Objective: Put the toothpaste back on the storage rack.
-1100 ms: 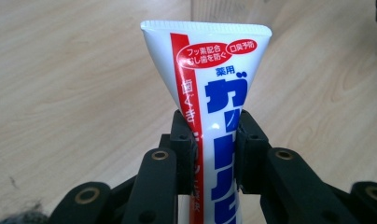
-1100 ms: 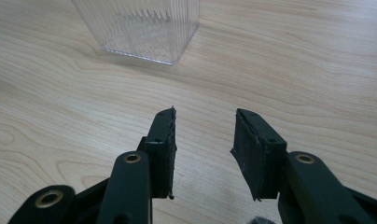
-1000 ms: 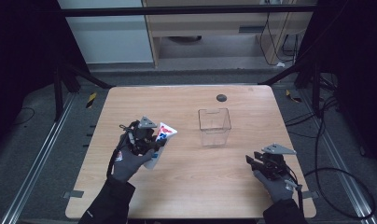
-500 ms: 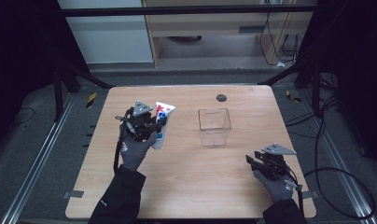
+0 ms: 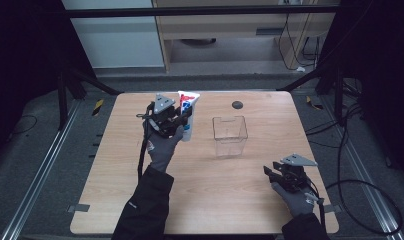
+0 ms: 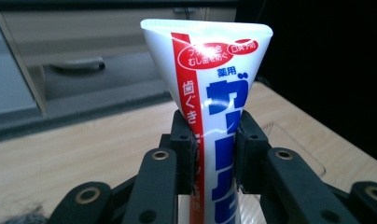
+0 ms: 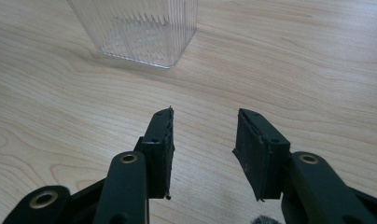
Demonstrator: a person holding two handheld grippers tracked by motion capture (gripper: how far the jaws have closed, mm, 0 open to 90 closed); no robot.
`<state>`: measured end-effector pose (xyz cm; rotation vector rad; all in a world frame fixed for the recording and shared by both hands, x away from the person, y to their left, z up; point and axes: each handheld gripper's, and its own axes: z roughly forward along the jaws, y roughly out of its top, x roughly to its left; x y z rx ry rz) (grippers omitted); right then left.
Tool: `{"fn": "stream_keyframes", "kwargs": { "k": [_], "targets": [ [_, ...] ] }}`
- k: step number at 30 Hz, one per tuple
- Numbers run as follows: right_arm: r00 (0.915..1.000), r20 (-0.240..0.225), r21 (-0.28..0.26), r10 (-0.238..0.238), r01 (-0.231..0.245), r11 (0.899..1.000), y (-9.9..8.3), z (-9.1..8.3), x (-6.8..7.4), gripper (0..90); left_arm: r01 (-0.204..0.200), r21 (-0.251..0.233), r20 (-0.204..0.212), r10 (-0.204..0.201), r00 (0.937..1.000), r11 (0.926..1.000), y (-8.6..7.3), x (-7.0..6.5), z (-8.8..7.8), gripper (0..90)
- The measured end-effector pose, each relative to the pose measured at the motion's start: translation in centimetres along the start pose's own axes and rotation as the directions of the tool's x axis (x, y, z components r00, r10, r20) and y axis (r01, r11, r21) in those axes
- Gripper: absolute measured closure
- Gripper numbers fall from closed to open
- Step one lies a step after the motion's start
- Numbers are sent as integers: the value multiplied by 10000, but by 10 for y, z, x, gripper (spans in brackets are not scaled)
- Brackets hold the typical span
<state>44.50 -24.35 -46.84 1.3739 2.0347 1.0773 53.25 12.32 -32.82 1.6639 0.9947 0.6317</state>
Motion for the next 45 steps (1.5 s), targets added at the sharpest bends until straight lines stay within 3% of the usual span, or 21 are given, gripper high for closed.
{"fn": "stream_keyframes", "kwargs": {
  "k": [6, 14, 31, 45],
  "targets": [
    [10000, -32, 4, 4, -4, 10000, 0, 0, 0, 563, -53, -598, -122, 46, 9999, 9982, 6, -10, 11, 724],
    [10000, -72, -37, 36, -36, 10000, 0, 0, -2, 564, 201, -925, 246, -178, 9995, 9955, 12, -22, 27, 724],
    [10000, -93, -54, 24, -24, 10000, -1, 2, -1, 566, 133, -1227, 592, -61, 9982, 9924, 14, -49, 58, 723],
    [9998, -173, -30, 61, -61, 10000, -1, 3, -1, 568, 336, -1266, 825, -233, 9963, 9914, 2, -62, 86, 723]
  ]
}}
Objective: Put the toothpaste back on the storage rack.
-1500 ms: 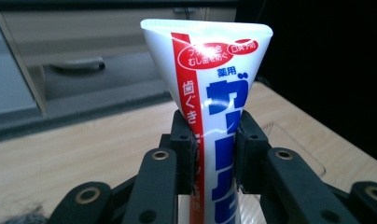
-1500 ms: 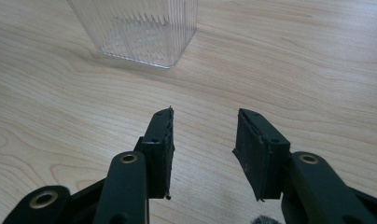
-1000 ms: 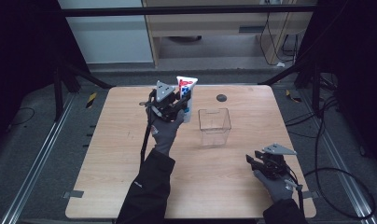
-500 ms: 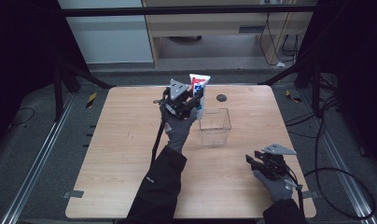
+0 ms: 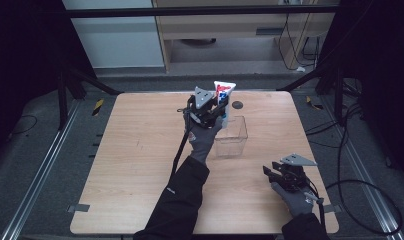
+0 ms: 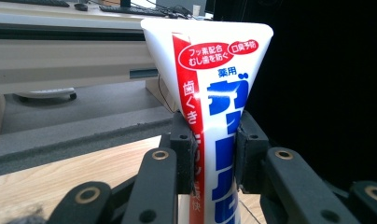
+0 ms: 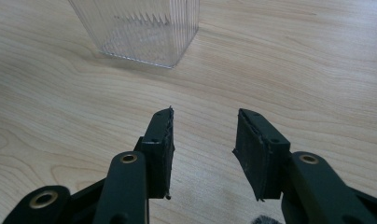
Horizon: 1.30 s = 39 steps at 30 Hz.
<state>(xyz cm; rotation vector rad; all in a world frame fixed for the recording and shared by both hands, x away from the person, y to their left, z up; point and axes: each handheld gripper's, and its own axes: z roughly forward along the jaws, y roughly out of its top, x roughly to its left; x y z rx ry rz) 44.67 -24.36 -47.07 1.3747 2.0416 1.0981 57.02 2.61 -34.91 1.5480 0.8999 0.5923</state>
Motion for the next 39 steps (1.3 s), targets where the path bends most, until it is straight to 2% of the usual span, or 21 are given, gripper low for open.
{"fn": "stream_keyframes", "kwargs": {
  "k": [6, 15, 28, 39],
  "targets": [
    [10000, 9, -4, 31, -31, 10000, 0, 0, 0, 568, 16, 78, 55, -16, 10000, 10000, -11, 0, 6, 723],
    [10000, -2, 11, -32, 32, 10000, 0, 1, 0, 568, 185, 441, 63, -188, 9998, 9989, -26, 3, 13, 722],
    [10000, -52, 70, -2, 3, 10000, 0, 2, 1, 568, 242, 894, 34, -246, 9997, 9957, -58, 6, 19, 721],
    [10000, 5, 72, -76, 76, 9999, 0, 3, 1, 567, 133, 774, -76, -127, 9999, 9969, -78, 6, 18, 718]
  ]
}}
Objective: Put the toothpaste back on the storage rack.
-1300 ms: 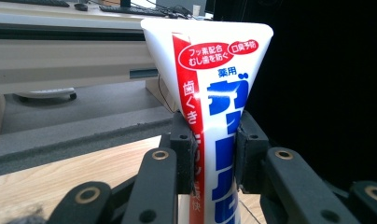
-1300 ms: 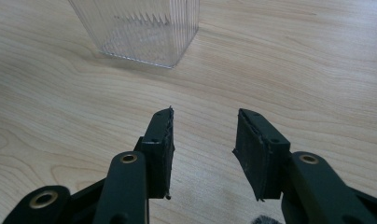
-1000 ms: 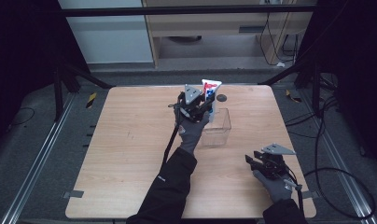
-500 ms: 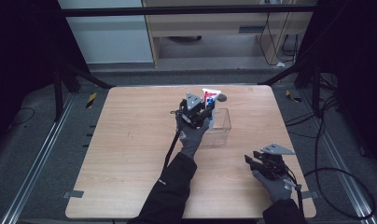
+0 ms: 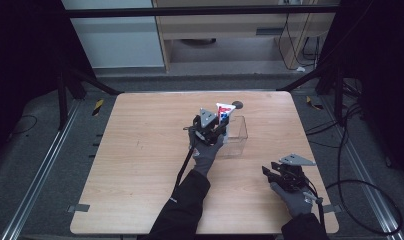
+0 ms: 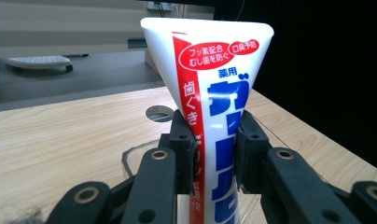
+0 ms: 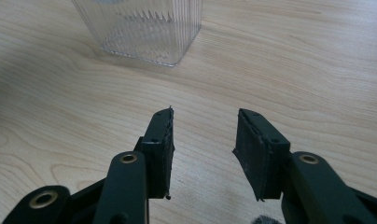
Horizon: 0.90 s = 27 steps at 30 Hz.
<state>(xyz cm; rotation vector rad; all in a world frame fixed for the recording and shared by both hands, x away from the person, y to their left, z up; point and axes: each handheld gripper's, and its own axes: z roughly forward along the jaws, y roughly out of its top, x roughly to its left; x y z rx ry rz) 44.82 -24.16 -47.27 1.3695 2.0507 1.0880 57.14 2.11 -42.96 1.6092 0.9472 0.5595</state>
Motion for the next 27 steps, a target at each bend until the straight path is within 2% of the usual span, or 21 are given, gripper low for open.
{"fn": "stream_keyframes", "kwargs": {
  "k": [7, 15, 22, 27],
  "targets": [
    [10000, 23, 15, 8, -8, 10000, 0, 0, 0, 566, -42, -156, -5, 42, 10000, 9999, -8, 0, -1, 713],
    [10000, 24, 17, 5, -5, 10000, 0, 0, 0, 564, -60, 68, -154, 61, 9999, 10000, -20, 0, 0, 708],
    [10000, 43, 25, 9, -9, 10000, 0, 0, 0, 562, -399, 221, -416, 408, 9983, 9990, -26, -5, 0, 701],
    [10000, 56, 31, 10, -10, 10000, 0, 0, 0, 559, -441, 287, -451, 454, 9980, 9986, -29, -8, 0, 689]
  ]
}}
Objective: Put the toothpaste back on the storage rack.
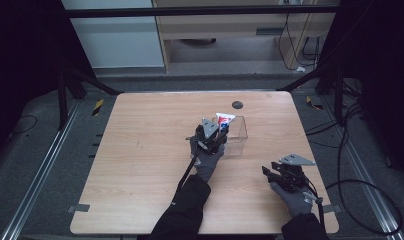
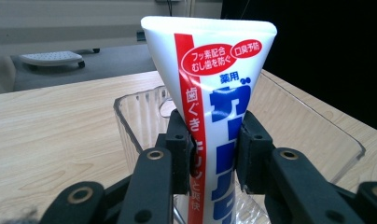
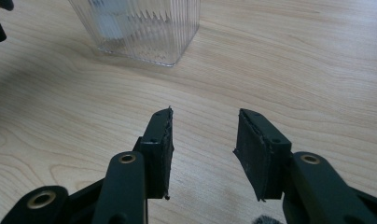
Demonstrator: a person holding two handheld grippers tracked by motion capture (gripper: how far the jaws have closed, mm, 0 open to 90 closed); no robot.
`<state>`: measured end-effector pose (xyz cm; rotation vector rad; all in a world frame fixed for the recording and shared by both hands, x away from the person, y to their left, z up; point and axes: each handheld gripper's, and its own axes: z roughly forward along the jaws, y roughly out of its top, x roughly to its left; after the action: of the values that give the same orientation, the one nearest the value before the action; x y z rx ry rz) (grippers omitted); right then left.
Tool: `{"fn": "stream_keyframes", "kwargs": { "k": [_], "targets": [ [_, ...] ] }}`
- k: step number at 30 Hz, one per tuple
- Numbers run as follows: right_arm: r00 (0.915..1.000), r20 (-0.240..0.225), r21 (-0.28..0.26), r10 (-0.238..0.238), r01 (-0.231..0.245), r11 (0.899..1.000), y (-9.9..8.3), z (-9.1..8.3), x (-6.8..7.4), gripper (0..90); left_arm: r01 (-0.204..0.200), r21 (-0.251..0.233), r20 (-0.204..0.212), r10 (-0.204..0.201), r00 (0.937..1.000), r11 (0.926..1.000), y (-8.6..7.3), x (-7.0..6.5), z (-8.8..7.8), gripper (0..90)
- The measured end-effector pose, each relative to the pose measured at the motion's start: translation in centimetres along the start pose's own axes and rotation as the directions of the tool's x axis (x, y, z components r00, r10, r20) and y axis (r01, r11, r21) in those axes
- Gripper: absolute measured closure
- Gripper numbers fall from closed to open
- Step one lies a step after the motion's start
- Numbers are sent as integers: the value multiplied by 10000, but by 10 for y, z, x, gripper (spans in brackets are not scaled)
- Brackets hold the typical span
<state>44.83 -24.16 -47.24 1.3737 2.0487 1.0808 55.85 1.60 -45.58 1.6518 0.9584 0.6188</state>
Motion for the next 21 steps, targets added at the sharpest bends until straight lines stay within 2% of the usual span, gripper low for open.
{"fn": "stream_keyframes", "kwargs": {
  "k": [2, 4, 9, 10, 12, 16, 19, 21],
  "targets": [
    [10000, -2, -2, 6, -6, 10000, 0, 0, 0, 558, -75, 2, 56, 75, 10000, 10000, 0, -1, -1, 667],
    [10000, 4, 0, -3, 3, 10000, 0, 0, 1, 558, -218, 65, 94, 217, 9997, 9997, 0, -4, -1, 605],
    [10000, 10, -36, -30, 30, 10000, 1, -1, 1, 556, -96, 110, 494, 90, 9987, 9999, 0, -6, -8, 569],
    [10000, 21, -24, -40, 40, 10000, 1, -1, 1, 555, -193, 91, 439, 188, 9989, 9998, 2, -6, -10, 516],
    [10000, 40, -25, -8, 8, 10000, 1, -1, 1, 554, -312, 31, 448, 310, 9985, 9995, 6, -6, -17, 467],
    [10000, 56, -39, 54, -53, 10000, 1, -1, 1, 550, -493, 48, 724, 488, 9962, 9988, 13, -3, -35, 397],
    [10000, 71, -31, 57, -57, 10000, 1, 0, 0, 546, -883, 233, 684, 865, 9939, 9958, 20, -2, -48, 349],
    [9999, 90, -74, 107, -107, 9999, 0, 0, 1, 540, -759, 348, 1021, 720, 9922, 9965, 22, 4, -56, 345]
  ]
}}
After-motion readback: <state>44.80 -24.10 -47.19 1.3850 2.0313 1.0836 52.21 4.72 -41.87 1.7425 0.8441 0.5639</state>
